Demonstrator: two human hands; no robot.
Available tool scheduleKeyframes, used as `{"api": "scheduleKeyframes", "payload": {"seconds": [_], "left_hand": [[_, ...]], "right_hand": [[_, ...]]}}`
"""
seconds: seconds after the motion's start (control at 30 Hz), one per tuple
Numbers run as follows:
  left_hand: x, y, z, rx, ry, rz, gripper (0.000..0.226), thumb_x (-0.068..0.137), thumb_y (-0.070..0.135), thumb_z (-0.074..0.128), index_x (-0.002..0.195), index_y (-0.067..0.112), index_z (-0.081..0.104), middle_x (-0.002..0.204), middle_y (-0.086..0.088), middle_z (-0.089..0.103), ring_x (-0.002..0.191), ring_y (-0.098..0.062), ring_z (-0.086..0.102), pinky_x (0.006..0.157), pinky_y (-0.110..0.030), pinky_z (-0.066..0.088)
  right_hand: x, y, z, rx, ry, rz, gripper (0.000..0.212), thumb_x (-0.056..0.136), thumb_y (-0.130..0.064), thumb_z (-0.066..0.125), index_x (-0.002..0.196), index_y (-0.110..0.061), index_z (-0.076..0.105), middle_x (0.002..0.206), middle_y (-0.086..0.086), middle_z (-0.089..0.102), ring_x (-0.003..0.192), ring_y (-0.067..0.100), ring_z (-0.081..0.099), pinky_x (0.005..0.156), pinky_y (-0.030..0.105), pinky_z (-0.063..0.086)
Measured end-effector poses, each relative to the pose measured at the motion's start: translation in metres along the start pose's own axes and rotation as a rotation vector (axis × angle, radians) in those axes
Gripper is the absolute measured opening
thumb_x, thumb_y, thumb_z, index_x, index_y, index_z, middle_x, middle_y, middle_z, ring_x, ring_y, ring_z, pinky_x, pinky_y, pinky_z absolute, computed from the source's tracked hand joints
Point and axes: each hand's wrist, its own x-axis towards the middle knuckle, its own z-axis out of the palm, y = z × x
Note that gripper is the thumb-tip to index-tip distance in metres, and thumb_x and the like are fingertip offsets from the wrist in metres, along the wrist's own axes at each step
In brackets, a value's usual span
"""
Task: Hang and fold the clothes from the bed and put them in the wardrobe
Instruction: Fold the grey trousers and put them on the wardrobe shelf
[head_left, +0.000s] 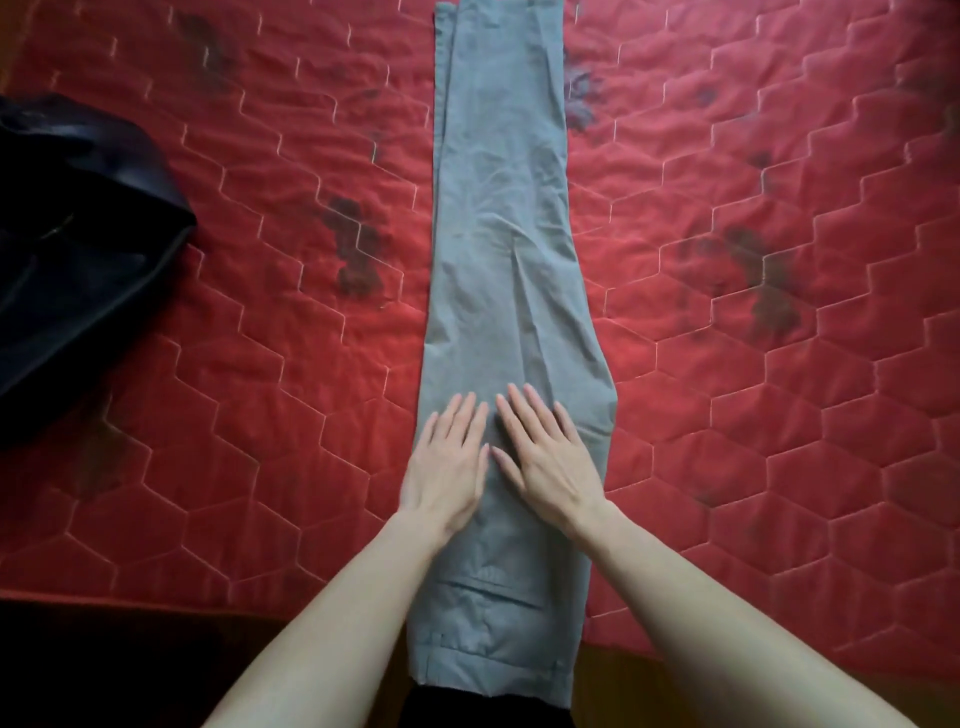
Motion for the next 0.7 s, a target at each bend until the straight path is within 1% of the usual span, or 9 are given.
{"api": "scheduleKeyframes", "payload": {"seconds": [0.07,0.13,0.2,0.33,0.37,0.43,0.53,0.6,0.7], "left_hand": [[0.003,-0.003,0.023,-0.021,0.051,-0.002,0.061,0.104,0.038,0.031,0.155,0.007,0.041,0.163,-0.014,0.037,0.152,-0.029,0.033,0.122,-0.048,0.033],[0.001,-0.012,0.04,-0.014,0.067,0.058,0.063,0.105,0.043,0.034,0.16,0.011,0.033,0.168,-0.012,0.027,0.156,-0.026,0.024,0.125,-0.046,0.025],[-0.004,-0.028,0.049,-0.004,0.087,0.137,0.065,0.105,0.046,0.037,0.162,0.014,0.029,0.17,-0.01,0.022,0.158,-0.025,0.017,0.126,-0.045,0.021],[-0.008,-0.057,0.049,0.072,0.064,0.284,0.067,0.104,0.046,0.037,0.163,0.017,0.025,0.171,-0.009,0.014,0.159,-0.024,0.01,0.129,-0.043,0.016],[-0.008,-0.059,0.047,0.092,0.053,0.292,0.067,0.105,0.045,0.036,0.163,0.016,0.024,0.172,-0.009,0.014,0.159,-0.024,0.009,0.129,-0.043,0.016],[-0.013,-0.051,0.042,0.092,0.044,0.243,0.065,0.105,0.041,0.034,0.163,0.011,0.024,0.171,-0.011,0.015,0.159,-0.025,0.01,0.127,-0.045,0.019],[-0.03,-0.021,0.041,-0.009,0.053,0.147,0.065,0.102,0.029,0.036,0.16,0.002,0.027,0.169,-0.015,0.019,0.159,-0.026,0.013,0.125,-0.048,0.024],[-0.05,-0.004,0.045,-0.066,0.022,0.173,0.068,0.097,0.025,0.038,0.159,0.0,0.027,0.17,-0.015,0.017,0.159,-0.025,0.011,0.124,-0.049,0.026],[-0.077,-0.009,0.051,-0.046,-0.028,0.274,0.071,0.096,0.026,0.04,0.161,0.005,0.023,0.172,-0.01,0.012,0.16,-0.022,0.007,0.125,-0.048,0.024]], "right_hand": [[0.001,0.012,0.018,-0.012,0.036,0.003,0.067,0.107,-0.054,0.034,0.163,-0.019,0.029,0.171,0.002,0.022,0.159,0.021,0.018,0.126,0.047,0.021],[-0.004,0.024,0.028,-0.016,0.056,0.019,0.067,0.107,-0.055,0.034,0.164,-0.021,0.025,0.172,0.0,0.018,0.16,0.021,0.013,0.128,0.043,0.015],[-0.01,0.034,0.033,-0.028,0.087,0.024,0.068,0.107,-0.055,0.034,0.165,-0.023,0.022,0.173,-0.001,0.015,0.16,0.019,0.009,0.129,0.039,0.011],[-0.014,0.049,0.034,-0.093,0.102,0.01,0.067,0.107,-0.052,0.039,0.165,-0.021,0.023,0.172,0.0,0.016,0.16,0.018,0.01,0.128,0.043,0.017],[-0.014,0.046,0.032,-0.114,0.102,0.023,0.067,0.107,-0.05,0.039,0.164,-0.02,0.023,0.172,0.001,0.017,0.16,0.018,0.011,0.128,0.044,0.018],[-0.016,0.029,0.027,-0.106,0.123,0.074,0.066,0.108,-0.046,0.038,0.164,-0.015,0.024,0.172,0.004,0.018,0.16,0.019,0.012,0.127,0.047,0.019],[-0.031,-0.02,0.023,0.006,0.166,0.137,0.065,0.108,-0.039,0.034,0.164,-0.01,0.022,0.172,0.007,0.015,0.16,0.019,0.007,0.129,0.045,0.011],[-0.054,-0.045,0.032,0.038,0.131,0.114,0.064,0.108,-0.039,0.034,0.164,-0.012,0.019,0.173,0.005,0.011,0.16,0.018,0.004,0.129,0.045,0.012],[-0.088,-0.04,0.05,0.008,0.102,0.133,0.066,0.108,-0.045,0.036,0.164,-0.014,0.022,0.173,0.003,0.012,0.16,0.017,0.008,0.126,0.047,0.023]]}}
